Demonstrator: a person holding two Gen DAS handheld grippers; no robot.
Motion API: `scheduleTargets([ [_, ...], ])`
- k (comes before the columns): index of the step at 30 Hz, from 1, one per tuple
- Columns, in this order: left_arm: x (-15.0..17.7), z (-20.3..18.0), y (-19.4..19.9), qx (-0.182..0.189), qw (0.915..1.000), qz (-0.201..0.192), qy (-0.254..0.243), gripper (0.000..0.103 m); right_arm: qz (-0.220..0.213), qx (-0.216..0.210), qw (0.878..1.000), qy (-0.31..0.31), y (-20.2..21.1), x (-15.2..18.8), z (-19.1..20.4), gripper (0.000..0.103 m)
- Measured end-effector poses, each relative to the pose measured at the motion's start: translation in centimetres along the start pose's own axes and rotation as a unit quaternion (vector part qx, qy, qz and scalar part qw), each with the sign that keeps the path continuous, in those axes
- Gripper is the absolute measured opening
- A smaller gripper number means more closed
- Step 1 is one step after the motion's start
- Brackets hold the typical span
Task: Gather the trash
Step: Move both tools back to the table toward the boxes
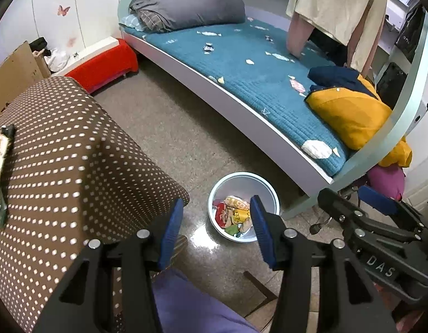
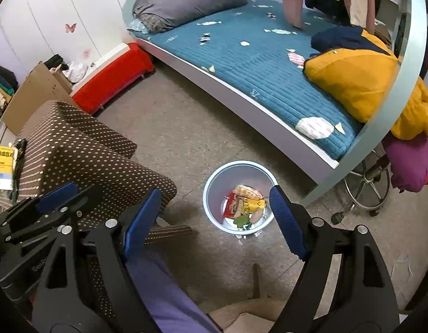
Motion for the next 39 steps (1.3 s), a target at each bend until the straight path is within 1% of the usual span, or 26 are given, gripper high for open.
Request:
scheduleTargets([
  [6,0.7,1.3,2.8,-0.009,0.9996,-0.023,0.011,0.050,-0.020,-0.011,1.000,0.020,1.8,0.2,2.0,0.080],
  [11,1.3,3.2,5.4,-0.022,0.9983,-0.045,0.028,0.050,-0.033,-0.026,0.998,0.037,3.1,0.4,4.1,0.080],
  [19,2.6,6.9,8.8,-0.050,0.9942,-0.072,0.063,0.050,-0.047,-0.055,0.994,0.085,4.7,0.8,8.9,0.080],
  [23,3.4,9.1,10.4,-0.070,0.9903,-0.086,0.083,0.057,-0.052,-0.068,0.991,0.107,5.5,1.0,11.3,0.080],
  [25,3.8,10.3,11.2,-0.080,0.9878,-0.093,0.097,0.061,-0.053,-0.078,0.989,0.118,5.9,1.1,12.6,0.080],
  [30,5.1,13.6,13.1,-0.106,0.9795,-0.106,0.135,0.076,-0.051,-0.099,0.984,0.139,6.4,1.3,15.6,0.080],
  [32,5.7,15.3,14.0,-0.117,0.9750,-0.111,0.154,0.078,-0.051,-0.106,0.982,0.147,6.7,1.4,16.8,0.080],
  [35,6.9,18.4,15.7,-0.135,0.9652,-0.120,0.189,0.081,-0.048,-0.119,0.979,0.160,6.9,1.5,18.7,0.080],
  [36,7.1,18.9,16.0,-0.143,0.9626,-0.122,0.195,0.082,-0.046,-0.125,0.977,0.165,6.9,1.6,19.4,0.082],
  [37,7.6,19.8,16.6,-0.156,0.9585,-0.126,0.203,0.083,-0.045,-0.129,0.976,0.170,7.0,1.7,20.1,0.082],
  [39,8.6,21.6,17.5,-0.167,0.9526,-0.129,0.219,0.086,-0.045,-0.136,0.973,0.181,7.1,1.8,21.4,0.082],
])
Point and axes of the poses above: each gripper's, at about its wrist camera, not at the fingertips, and y roughly against the way its jaws point, z to its left, x to its underside, the point moved 4 cm from there along -y, roughly the way its jaws point, and after that the axes turned 9 degrees about x, right-handed, at the moved point
